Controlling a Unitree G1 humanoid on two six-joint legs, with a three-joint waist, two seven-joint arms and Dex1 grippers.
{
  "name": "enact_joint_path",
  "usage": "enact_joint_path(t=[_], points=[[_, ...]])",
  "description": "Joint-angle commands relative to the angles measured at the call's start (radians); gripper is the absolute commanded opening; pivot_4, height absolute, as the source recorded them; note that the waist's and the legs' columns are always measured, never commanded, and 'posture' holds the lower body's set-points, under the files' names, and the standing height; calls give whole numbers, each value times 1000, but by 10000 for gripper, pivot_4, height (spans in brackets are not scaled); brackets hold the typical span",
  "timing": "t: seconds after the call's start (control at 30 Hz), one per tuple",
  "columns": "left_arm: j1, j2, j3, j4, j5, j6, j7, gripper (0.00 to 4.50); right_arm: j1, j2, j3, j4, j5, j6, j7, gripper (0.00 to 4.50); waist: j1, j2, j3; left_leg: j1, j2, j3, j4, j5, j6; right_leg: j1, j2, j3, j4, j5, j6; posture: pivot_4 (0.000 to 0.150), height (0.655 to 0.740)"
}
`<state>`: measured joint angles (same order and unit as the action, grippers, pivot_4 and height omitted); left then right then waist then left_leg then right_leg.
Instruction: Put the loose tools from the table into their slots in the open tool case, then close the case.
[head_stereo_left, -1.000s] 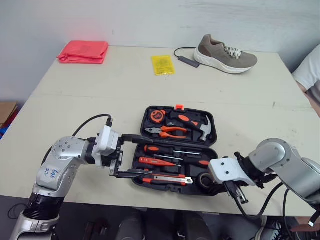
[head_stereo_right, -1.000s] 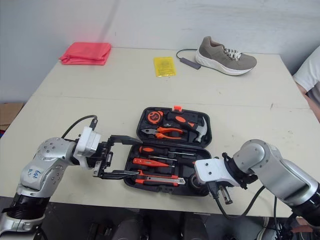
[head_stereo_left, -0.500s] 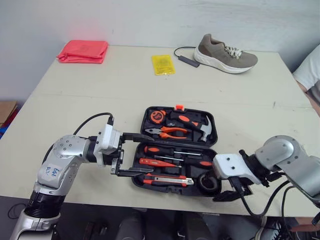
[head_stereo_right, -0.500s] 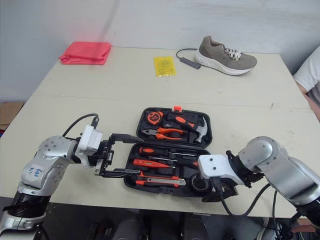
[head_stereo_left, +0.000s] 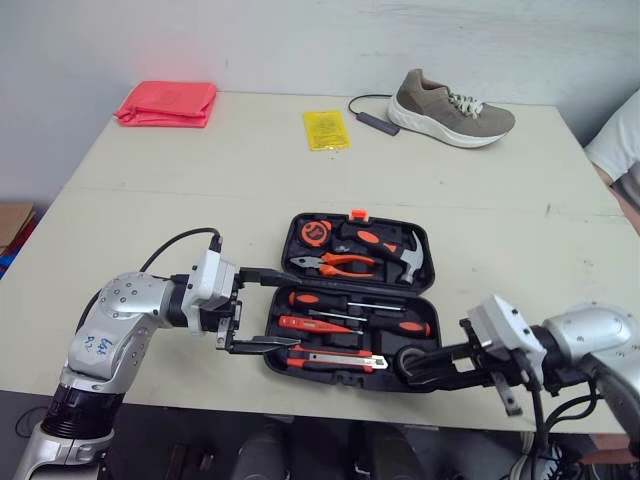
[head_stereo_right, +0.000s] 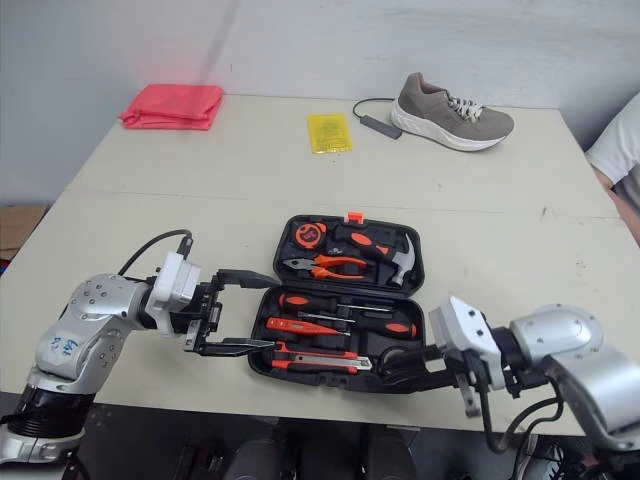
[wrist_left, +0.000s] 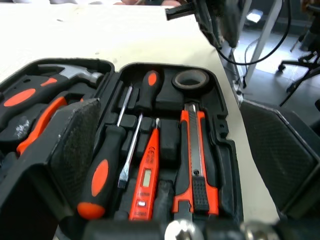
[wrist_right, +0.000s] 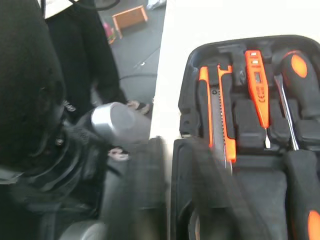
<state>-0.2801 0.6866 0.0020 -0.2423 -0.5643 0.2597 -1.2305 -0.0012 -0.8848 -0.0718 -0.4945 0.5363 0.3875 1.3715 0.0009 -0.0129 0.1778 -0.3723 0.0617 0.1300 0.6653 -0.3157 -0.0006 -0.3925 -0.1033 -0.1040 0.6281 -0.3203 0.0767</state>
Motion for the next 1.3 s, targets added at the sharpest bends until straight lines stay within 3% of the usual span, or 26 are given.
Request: enact_joint_path(t=[0.03,0.47,0.63,0.73,0.83,0.93,1.13,1.3], points=[[-11,1,9,-1,5,-12,1,45000,14,54,25,76,-77,-153,-31,462,-1,0,0,0,0,0,0,0,0,0,1,0,0,0,0,1500,7400],[-11,4,16,17,23,-12,9,45000,86,110,145,310,-235,-367,-79,462,-2,-1,-1,2,2,2,0,0,-1,0,3,0,0,0,0,1500,7400],[6,29,44,48,39,3,36,45000,85,106,82,245,-130,-338,-105,462,-1,-1,-1,3,2,2,0,0,-1,0,3,2,0,0,0,1500,7400],[8,72,63,131,117,-34,71,45000,95,83,-35,124,0,-199,-194,462,-1,0,0,2,2,2,0,0,-1,0,2,2,1,0,0,1500,7400],[-16,81,86,214,181,-61,148,37425,123,46,-176,45,93,-77,-265,0,0,0,0,2,2,2,-1,0,0,-1,-2,2,1,0,0,1500,7400],[-30,73,64,268,243,-69,202,25635,120,21,-255,104,59,-60,-308,0,2,0,0,1,2,0,-1,-1,1,0,-5,2,0,0,-1,1500,7400],[-69,24,0,345,300,-56,231,200,59,-42,-179,303,-103,-80,-319,0,1,0,0,1,-1,3,-1,-2,4,-1,-6,-1,1,0,0,1500,7400],[-143,-46,-51,428,340,-80,239,200,-76,-26,-39,417,-191,-67,-310,0,-3,0,0,2,0,6,0,-1,2,-3,0,0,2,1,1,1500,7400]])
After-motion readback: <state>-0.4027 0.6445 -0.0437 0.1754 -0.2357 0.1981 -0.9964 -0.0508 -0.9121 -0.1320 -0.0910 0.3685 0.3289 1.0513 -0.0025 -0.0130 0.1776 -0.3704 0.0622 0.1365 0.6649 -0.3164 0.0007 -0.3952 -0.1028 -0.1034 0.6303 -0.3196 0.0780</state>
